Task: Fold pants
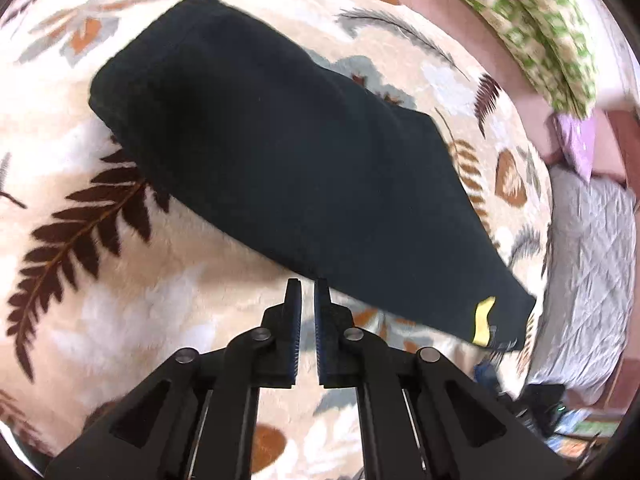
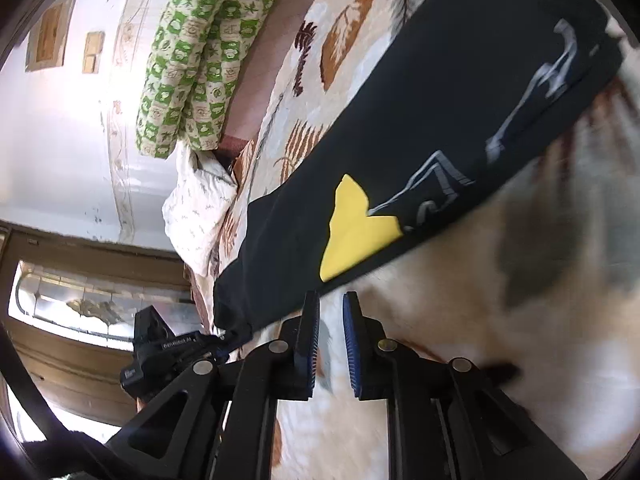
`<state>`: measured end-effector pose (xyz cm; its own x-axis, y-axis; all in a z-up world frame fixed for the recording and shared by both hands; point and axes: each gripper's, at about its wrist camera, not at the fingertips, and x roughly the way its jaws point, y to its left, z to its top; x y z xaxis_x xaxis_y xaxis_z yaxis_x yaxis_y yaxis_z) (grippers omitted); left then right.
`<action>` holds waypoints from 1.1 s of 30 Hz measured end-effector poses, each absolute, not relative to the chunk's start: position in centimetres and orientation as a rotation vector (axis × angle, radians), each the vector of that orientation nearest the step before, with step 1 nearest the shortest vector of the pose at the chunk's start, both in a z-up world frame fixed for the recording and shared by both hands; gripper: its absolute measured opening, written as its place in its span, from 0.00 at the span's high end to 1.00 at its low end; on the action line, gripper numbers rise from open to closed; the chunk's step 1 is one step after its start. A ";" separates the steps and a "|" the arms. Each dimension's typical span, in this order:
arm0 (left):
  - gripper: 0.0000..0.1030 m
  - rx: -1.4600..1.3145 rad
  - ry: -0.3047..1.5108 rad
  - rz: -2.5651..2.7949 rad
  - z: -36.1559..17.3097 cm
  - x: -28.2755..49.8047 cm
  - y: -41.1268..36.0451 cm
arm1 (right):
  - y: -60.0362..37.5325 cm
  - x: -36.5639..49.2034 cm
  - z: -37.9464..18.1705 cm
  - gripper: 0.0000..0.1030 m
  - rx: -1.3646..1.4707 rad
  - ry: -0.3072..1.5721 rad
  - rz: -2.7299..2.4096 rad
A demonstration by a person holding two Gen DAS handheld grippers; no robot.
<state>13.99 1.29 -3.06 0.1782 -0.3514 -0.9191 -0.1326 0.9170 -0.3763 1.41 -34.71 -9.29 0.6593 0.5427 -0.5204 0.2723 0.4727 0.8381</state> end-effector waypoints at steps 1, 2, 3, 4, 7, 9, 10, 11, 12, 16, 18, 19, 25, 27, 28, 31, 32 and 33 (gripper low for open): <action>0.97 -0.395 1.391 -0.180 -2.6 13.7 0.7 | -35.8 0.8 -8.5 0.85 1.085 0.861 0.185; 0.97 -0.371 1.387 -0.198 -2.2 13.3 0.0 | -36.8 0.3 -7.8 0.82 1.072 0.846 0.170; 0.97 -0.347 1.375 -0.226 -1.5 12.8 -1.2 | -38.3 -0.2 -7.0 0.76 1.057 0.832 0.150; 0.97 -0.323 1.369 -0.259 -1.1 12.5 -2.5 | -39.8 -0.7 -6.2 0.72 1.041 0.820 0.127; 0.84 -0.232 1.375 -0.339 -0.4 11.3 -7.0 | -44.2 -1.8 -4.3 0.66 0.984 0.797 0.046; 0.77 -0.183 1.373 -0.378 -0.2 10.6 -9.6 | -46.6 -2.1 -3.5 0.60 0.960 0.806 0.016; 0.73 -0.152 1.374 -0.405 -0.2 10.1 -11.3 | -47.9 -2.0 -3.1 0.59 0.930 0.818 -0.008; 0.73 -0.125 1.379 -0.432 -0.2 9.8 -12.9 | -48.5 -1.9 -3.0 0.56 0.918 0.829 -0.010; 0.73 -0.112 1.383 -0.446 -0.3 9.6 -13.9 | -49.4 -1.7 -3.0 0.55 0.913 0.842 -0.006; 0.73 -0.096 1.428 -0.517 -1.3 8.9 -18.9 | -51.8 -0.3 -3.4 0.55 0.930 0.852 0.022; 0.73 -0.108 1.449 -0.544 -1.6 8.6 -21.0 | -52.4 1.0 -4.0 0.55 0.928 0.875 0.066; 0.73 -0.107 1.456 -0.554 -1.7 8.4 -22.0 | -52.6 1.7 -4.4 0.55 0.925 0.892 0.089; 0.73 -0.166 1.525 -0.593 -2.9 7.1 -25.4 | -52.4 5.5 -6.1 0.55 0.904 0.965 0.198; 0.73 -0.155 1.527 -0.596 -3.0 6.9 -25.8 | -52.5 6.8 -6.7 0.55 0.890 0.985 0.232; 0.73 -0.141 1.531 -0.588 -3.1 6.8 -25.9 | -52.5 7.4 -6.9 0.55 0.873 0.996 0.233; 0.73 -0.162 1.550 -0.590 -3.5 6.8 -26.0 | -52.6 9.3 -8.1 0.55 0.878 1.027 0.314; 0.73 -0.168 1.551 -0.590 -3.5 6.9 -26.0 | -52.6 9.9 -8.4 0.55 0.881 1.035 0.340; 0.73 -0.170 1.550 -0.589 -3.4 6.9 -26.1 | -52.5 10.5 -8.7 0.55 0.868 1.050 0.359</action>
<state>6.92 -26.14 -3.43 -0.0844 -0.4558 -0.8861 0.2481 0.8516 -0.4617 10.48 -52.46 -8.73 0.4794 0.6368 -0.6038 0.1336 0.6271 0.7674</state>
